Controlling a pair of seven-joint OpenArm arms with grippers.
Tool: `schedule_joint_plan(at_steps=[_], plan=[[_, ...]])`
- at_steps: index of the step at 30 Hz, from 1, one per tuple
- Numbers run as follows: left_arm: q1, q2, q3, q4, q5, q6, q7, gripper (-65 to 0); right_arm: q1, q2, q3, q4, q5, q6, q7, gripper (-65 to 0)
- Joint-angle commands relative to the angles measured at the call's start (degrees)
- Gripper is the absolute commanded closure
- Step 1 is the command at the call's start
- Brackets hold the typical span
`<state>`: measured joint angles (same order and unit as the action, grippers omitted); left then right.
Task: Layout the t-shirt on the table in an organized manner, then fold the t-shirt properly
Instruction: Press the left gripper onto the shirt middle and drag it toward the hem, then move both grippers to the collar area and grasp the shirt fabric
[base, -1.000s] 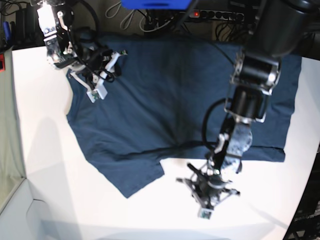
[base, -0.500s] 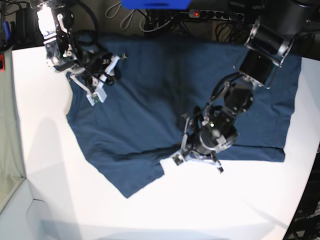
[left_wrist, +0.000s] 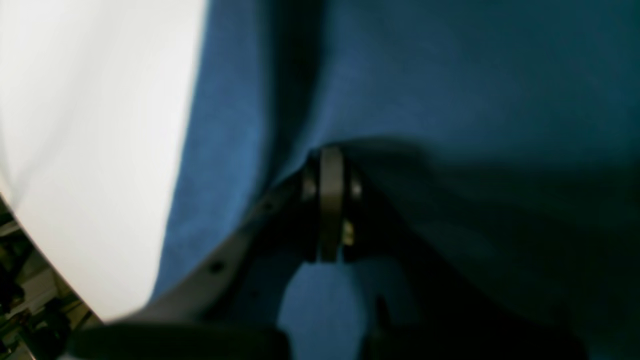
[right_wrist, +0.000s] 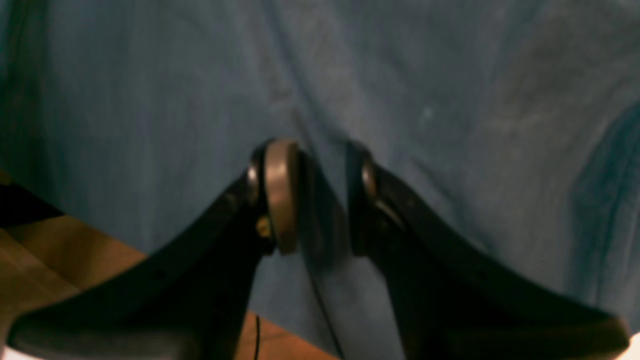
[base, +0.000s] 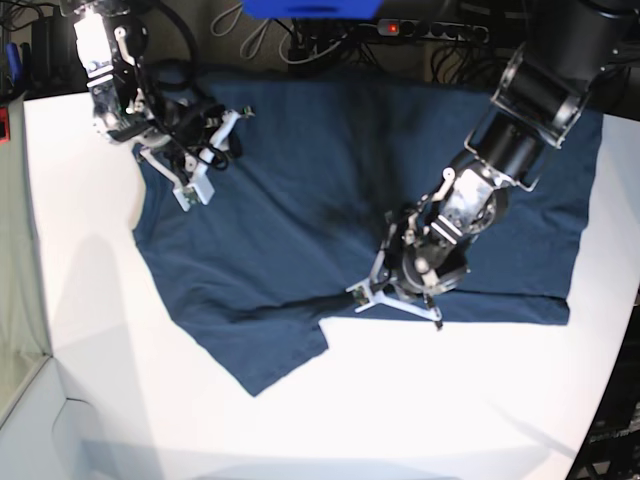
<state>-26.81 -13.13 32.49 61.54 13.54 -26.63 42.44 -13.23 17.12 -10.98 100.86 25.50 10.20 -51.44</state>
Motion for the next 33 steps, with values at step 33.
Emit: schedule_joint_plan(at_steps=[33], plan=[[-22.0,3.8,-9.8,-37.9,-0.9,31.6,-39.0,0.0,-0.9,3.9,0.4,-8.1,0.5,0.0,6.8,-17.3]])
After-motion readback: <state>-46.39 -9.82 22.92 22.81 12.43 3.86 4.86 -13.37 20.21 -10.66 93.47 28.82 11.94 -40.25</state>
